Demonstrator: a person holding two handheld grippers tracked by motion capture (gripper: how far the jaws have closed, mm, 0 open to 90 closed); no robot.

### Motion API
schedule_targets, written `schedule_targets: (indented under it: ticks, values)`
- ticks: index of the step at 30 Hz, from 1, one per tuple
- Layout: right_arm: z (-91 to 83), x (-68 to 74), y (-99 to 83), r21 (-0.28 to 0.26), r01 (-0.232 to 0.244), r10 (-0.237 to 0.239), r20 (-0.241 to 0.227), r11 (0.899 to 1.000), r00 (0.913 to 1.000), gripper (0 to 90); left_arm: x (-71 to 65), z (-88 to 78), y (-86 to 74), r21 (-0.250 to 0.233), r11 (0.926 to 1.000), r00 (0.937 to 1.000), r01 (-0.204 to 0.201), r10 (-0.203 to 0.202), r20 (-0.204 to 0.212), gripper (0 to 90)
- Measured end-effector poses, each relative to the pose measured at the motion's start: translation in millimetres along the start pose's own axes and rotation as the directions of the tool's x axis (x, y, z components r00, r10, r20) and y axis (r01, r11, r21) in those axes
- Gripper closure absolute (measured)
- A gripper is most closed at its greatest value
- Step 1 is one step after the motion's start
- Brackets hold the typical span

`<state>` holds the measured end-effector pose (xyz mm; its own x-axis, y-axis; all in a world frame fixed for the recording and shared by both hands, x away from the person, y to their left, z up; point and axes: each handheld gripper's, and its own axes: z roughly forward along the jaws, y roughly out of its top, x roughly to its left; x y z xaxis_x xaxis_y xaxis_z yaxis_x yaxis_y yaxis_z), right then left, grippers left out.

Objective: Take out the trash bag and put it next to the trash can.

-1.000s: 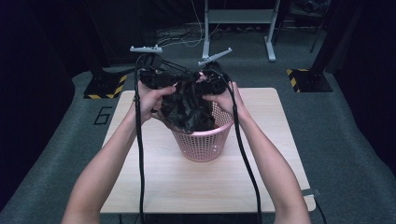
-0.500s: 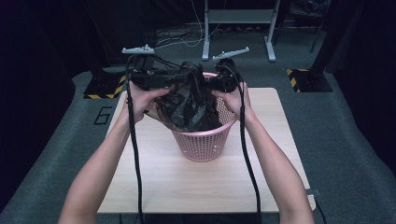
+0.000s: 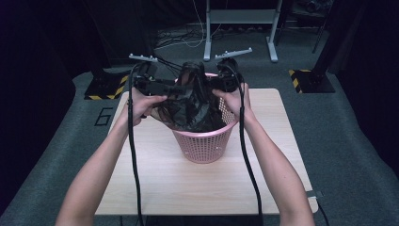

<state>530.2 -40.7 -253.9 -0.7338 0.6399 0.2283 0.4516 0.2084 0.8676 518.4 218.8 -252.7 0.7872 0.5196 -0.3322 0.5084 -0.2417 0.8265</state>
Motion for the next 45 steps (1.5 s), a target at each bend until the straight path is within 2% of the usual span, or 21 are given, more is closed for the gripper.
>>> schedule_targets:
  ticks: [3, 5, 10, 12, 14, 16, 19, 21, 23, 25, 26, 28, 31, 32, 33, 34, 36, 37, 39, 44, 45]
  values:
    - [2.4, 2.7, 1.3, 0.003, 0.005, -0.005, 0.005, 1.000, 1.0000, 90.0, -5.9, 9.0, 0.4, 0.026, 0.9994, 0.9997, -0.023, 0.023, 0.005, 13.9]
    - [3.0, 4.1, 3.0, -0.004, 0.004, -0.004, 0.001, 1.000, 1.0000, 90.0, -10.2, 15.5, 0.7, 0.041, 0.9985, 0.9993, -0.035, 0.036, -0.010, 14.4]
    - [4.8, 6.6, 6.5, -0.030, -0.025, 0.025, -0.022, 0.999, 0.9994, 90.0, -17.7, 27.1, 1.0, 0.049, 0.9977, 0.9946, -0.047, 0.051, -0.090, 23.1]
    - [5.4, 7.2, 6.9, -0.039, -0.045, 0.043, -0.040, 0.998, 0.9983, 90.0, -20.5, 31.1, 0.6, 0.049, 0.9975, 0.9884, -0.051, 0.057, -0.141, 23.7]
    - [5.8, 7.9, 6.9, -0.044, -0.058, 0.055, -0.061, 0.997, 0.9966, 90.0, -22.3, 35.2, -0.4, 0.057, 0.9974, 0.9771, -0.046, 0.056, -0.205, 35.2]
    - [5.3, 8.3, 6.3, -0.046, -0.068, 0.064, -0.074, 0.997, 0.9952, 90.0, -21.7, 38.3, -2.2, 0.061, 0.9977, 0.9702, -0.030, 0.043, -0.238, 45.5]
    - [2.1, 6.2, 4.6, -0.051, -0.080, 0.076, -0.090, 0.995, 0.9931, 90.0, -19.1, 41.3, -5.0, 0.069, 0.9972, 0.9676, -0.027, 0.043, -0.249, 63.2]
    - [-1.1, 5.1, 3.1, -0.051, -0.083, 0.077, -0.102, 0.995, 0.9918, 90.0, -17.9, 40.3, -5.4, 0.058, 0.9980, 0.9686, -0.028, 0.041, -0.245, 77.2]
    - [-4.4, 4.2, 0.4, -0.050, -0.075, 0.069, -0.110, 0.996, 0.9915, 90.0, -18.6, 37.8, -4.4, 0.046, 0.9978, 0.9630, -0.048, 0.058, -0.263, 86.9]
    - [-8.6, 2.8, -3.3, -0.048, -0.065, 0.059, -0.119, 0.997, 0.9912, 90.0, -18.0, 34.2, -2.7, 0.031, 0.9976, 0.9582, -0.062, 0.068, -0.278, 89.5]
    - [-11.1, 2.0, -5.5, -0.047, -0.058, 0.052, -0.119, 0.997, 0.9915, 90.0, -18.2, 32.0, -1.8, 0.019, 0.9969, 0.9534, -0.076, 0.079, -0.291, 89.9]
    - [-14.2, 0.5, -9.6, -0.033, -0.043, 0.039, -0.113, 0.999, 0.9928, 90.0, -20.8, 27.3, 1.4, -0.008, 0.9947, 0.9517, -0.102, 0.096, -0.292, 90.0]
    - [-12.1, 1.8, -13.8, -0.008, -0.015, 0.014, -0.089, 1.000, 0.9959, 90.0, -34.5, 26.1, 7.2, -0.017, 0.9829, 0.9303, -0.183, 0.168, -0.326, 90.0]
    - [-10.2, 4.4, -13.7, 0.006, 0.002, -0.001, -0.078, 1.000, 0.9970, 89.7, -39.1, 27.3, 8.8, -0.005, 0.9776, 0.9177, -0.210, 0.196, -0.346, 90.0]
    - [-8.9, 7.3, -13.2, 0.018, 0.010, -0.009, -0.068, 1.000, 0.9977, 86.2, -42.6, 28.4, 10.0, 0.013, 0.9715, 0.9024, -0.237, 0.225, -0.368, 90.0]
    - [-7.9, 9.4, -12.0, 0.040, 0.021, -0.018, -0.056, 0.999, 0.9983, 76.6, -44.1, 29.0, 11.0, 0.029, 0.9674, 0.8932, -0.252, 0.244, -0.378, 90.0]
    - [-10.8, 11.2, -10.1, 0.051, 0.024, -0.022, -0.046, 0.998, 0.9987, 66.5, -44.6, 29.7, 11.6, 0.053, 0.9622, 0.8792, -0.267, 0.266, -0.395, 90.0]
    - [-14.6, 10.9, -9.4, 0.045, 0.022, -0.020, -0.049, 0.999, 0.9986, 61.4, -44.1, 29.9, 11.8, 0.063, 0.9609, 0.8756, -0.270, 0.272, -0.399, 90.0]
    - [-24.3, 9.4, -7.4, 0.025, 0.012, -0.010, -0.057, 1.000, 0.9983, 52.7, -42.4, 30.2, 12.1, 0.073, 0.9594, 0.8725, -0.272, 0.278, -0.402, 90.0]
    - [-49.1, 12.0, 3.7, -0.043, 0.010, -0.013, -0.078, 0.999, 0.9969, 38.8, -41.3, 35.7, 12.1, 0.076, 0.9621, 0.8847, -0.262, 0.271, -0.379, 90.0]
    - [-51.9, 14.4, 6.7, -0.059, 0.014, -0.018, -0.070, 0.998, 0.9974, 35.2, -41.9, 37.1, 12.2, 0.083, 0.9603, 0.8844, -0.266, 0.278, -0.375, 90.0]
